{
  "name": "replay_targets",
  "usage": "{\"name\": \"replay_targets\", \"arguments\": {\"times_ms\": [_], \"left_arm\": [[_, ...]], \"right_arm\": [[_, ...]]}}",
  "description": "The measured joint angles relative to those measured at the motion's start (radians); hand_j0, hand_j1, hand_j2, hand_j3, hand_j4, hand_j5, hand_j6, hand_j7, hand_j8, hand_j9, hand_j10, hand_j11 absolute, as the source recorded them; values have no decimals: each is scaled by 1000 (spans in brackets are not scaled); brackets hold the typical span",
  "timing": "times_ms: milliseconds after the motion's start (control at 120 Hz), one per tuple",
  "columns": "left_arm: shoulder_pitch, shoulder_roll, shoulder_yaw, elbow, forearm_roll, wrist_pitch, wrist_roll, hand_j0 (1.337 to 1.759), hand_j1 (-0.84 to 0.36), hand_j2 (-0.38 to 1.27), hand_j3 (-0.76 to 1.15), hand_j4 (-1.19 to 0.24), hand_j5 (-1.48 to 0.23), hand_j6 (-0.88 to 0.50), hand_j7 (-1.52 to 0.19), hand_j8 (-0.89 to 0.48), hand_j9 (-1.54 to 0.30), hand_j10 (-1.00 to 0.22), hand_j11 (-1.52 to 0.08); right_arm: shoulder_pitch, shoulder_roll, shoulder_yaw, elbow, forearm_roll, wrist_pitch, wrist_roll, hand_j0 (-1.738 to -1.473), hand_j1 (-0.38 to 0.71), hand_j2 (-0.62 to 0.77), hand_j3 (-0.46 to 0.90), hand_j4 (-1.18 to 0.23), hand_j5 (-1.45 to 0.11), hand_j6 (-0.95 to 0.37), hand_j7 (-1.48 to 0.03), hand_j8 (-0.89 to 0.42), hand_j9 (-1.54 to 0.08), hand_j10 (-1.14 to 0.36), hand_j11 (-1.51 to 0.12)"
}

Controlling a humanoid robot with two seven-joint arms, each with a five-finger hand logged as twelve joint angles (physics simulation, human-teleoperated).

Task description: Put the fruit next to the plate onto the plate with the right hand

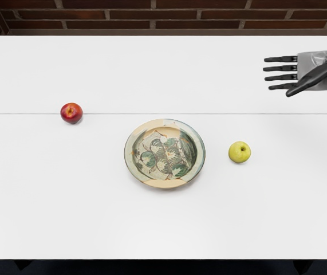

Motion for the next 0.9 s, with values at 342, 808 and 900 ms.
{"name": "replay_targets", "arguments": {"times_ms": [342,808,900], "left_arm": [[3,0,1,0,0,0,0,1658,339,2,0,-9,-11,-9,-11,-9,-11,-9,-11],[12,0,3,2,0,0,0,1658,339,2,0,-9,-11,-9,-11,-9,-11,-9,-11],[12,0,2,2,0,0,0,1658,339,2,0,-9,-11,-9,-11,-9,-11,-9,-11]], "right_arm": [[2,-29,0,41,-88,0,0,-1658,-349,-1,0,0,0,2,0,2,0,1,0],[109,49,-28,383,-707,-4,0,-1658,-349,0,0,-2,0,-2,0,-1,0,-1,0],[129,60,-90,442,-803,-84,0,-1658,-349,0,0,-2,0,-3,0,-2,0,-1,0]]}}
